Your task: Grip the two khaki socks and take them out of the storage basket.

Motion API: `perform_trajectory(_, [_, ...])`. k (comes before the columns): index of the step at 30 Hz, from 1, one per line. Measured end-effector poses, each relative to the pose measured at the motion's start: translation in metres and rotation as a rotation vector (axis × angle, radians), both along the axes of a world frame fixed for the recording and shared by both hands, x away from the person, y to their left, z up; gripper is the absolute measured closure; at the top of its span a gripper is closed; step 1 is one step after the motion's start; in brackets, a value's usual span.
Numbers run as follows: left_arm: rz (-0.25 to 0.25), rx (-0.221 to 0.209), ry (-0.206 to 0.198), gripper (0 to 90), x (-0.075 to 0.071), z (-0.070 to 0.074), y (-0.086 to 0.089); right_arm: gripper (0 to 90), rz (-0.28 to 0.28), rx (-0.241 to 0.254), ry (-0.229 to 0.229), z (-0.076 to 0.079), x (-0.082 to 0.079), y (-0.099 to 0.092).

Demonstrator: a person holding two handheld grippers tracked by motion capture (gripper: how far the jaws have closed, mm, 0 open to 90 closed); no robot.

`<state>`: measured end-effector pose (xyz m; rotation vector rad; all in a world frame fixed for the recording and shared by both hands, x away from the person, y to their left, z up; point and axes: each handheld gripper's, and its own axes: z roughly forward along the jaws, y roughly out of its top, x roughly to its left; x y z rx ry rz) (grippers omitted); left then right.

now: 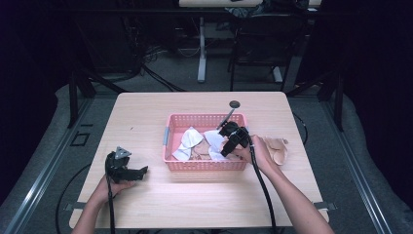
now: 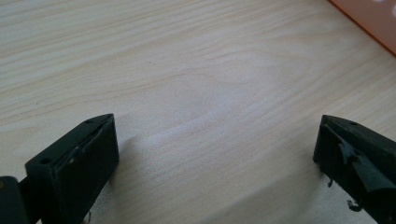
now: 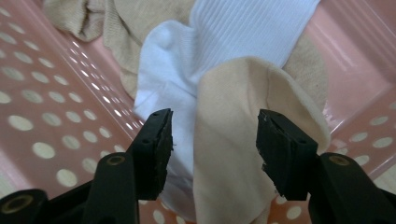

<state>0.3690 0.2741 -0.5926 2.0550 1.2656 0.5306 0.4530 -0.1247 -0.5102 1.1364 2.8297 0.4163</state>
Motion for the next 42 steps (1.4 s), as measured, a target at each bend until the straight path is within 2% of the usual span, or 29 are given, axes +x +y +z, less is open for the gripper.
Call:
perform_trajectory(3, [0.0, 0.0, 0.0, 0.0, 0.0, 0.0, 0.0, 47.0, -0.004, -0.004, -0.002, -0.002, 0.001, 0.001])
perform_trajectory(4, [0.0, 0.0, 0.0, 0.0, 0.0, 0.0, 0.0, 48.8, 0.002, -0.022, -0.003, -0.004, 0.003, 0.004])
perform_trajectory(6, [0.0, 0.0, 0.0, 0.0, 0.0, 0.0, 0.0, 51.7, -0.002, -0.019, 0.004, -0.006, 0.005, 0.006])
perform_trajectory(8, [0.0, 0.0, 0.0, 0.0, 0.0, 0.0, 0.0, 55.7, 0.008, -0.041, 0.016, -0.007, 0.006, 0.008])
perform_trajectory(10, [0.0, 0.0, 0.0, 0.0, 0.0, 0.0, 0.0, 58.1, -0.001, -0.024, 0.009, -0.01, 0.006, 0.009])
perform_trajectory(11, [0.0, 0.0, 0.0, 0.0, 0.0, 0.0, 0.0, 64.0, 0.009, -0.045, 0.016, -0.009, 0.009, 0.009])
perform_trajectory(15, [0.0, 0.0, 0.0, 0.0, 0.0, 0.0, 0.0, 74.7, -0.003, -0.053, 0.015, -0.012, 0.012, 0.009])
perform_trajectory(16, [0.0, 0.0, 0.0, 0.0, 0.0, 0.0, 0.0, 74.7, -0.003, -0.053, 0.015, -0.012, 0.012, 0.009])
perform_trajectory(17, [0.0, 0.0, 0.0, 0.0, 0.0, 0.0, 0.0, 81.8, -0.006, -0.062, 0.015, -0.012, 0.013, 0.008])
perform_trajectory(18, [0.0, 0.0, 0.0, 0.0, 0.0, 0.0, 0.0, 81.8, -0.006, -0.062, 0.015, -0.012, 0.013, 0.008])
perform_trajectory(19, [0.0, 0.0, 0.0, 0.0, 0.0, 0.0, 0.0, 85.7, -0.011, -0.056, 0.008, -0.011, 0.013, 0.007])
perform_trajectory(24, [0.0, 0.0, 0.0, 0.0, 0.0, 0.0, 0.0, 86.4, -0.02, -0.004, 0.003, -0.001, 0.01, 0.002])
perform_trajectory(26, [0.0, 0.0, 0.0, 0.0, 0.0, 0.0, 0.0, 86.4, -0.023, 0.014, -0.008, 0.005, 0.008, 0.0])
perform_trajectory(28, [0.0, 0.0, 0.0, 0.0, 0.0, 0.0, 0.0, 86.4, -0.022, 0.056, -0.034, 0.013, 0.005, -0.001])
perform_trajectory(34, [0.0, 0.0, 0.0, 0.0, 0.0, 0.0, 0.0, 86.4, -0.007, 0.094, -0.061, 0.033, -0.003, -0.002])
perform_trajectory(36, [0.0, 0.0, 0.0, 0.0, 0.0, 0.0, 0.0, 86.4, -0.008, 0.101, -0.069, 0.035, -0.004, -0.003])
perform_trajectory(37, [0.0, 0.0, 0.0, 0.0, 0.0, 0.0, 0.0, 86.4, -0.008, 0.119, -0.072, 0.04, -0.004, -0.003])
perform_trajectory(39, [0.0, 0.0, 0.0, 0.0, 0.0, 0.0, 0.0, 86.4, 0.0, 0.117, -0.082, 0.047, -0.005, -0.005])
perform_trajectory(41, [0.0, 0.0, 0.0, 0.0, 0.0, 0.0, 0.0, 86.4, -0.007, 0.144, -0.091, 0.052, -0.006, -0.005])
perform_trajectory(42, [0.0, 0.0, 0.0, 0.0, 0.0, 0.0, 0.0, 86.4, 0.004, 0.14, -0.097, 0.057, -0.006, -0.006])
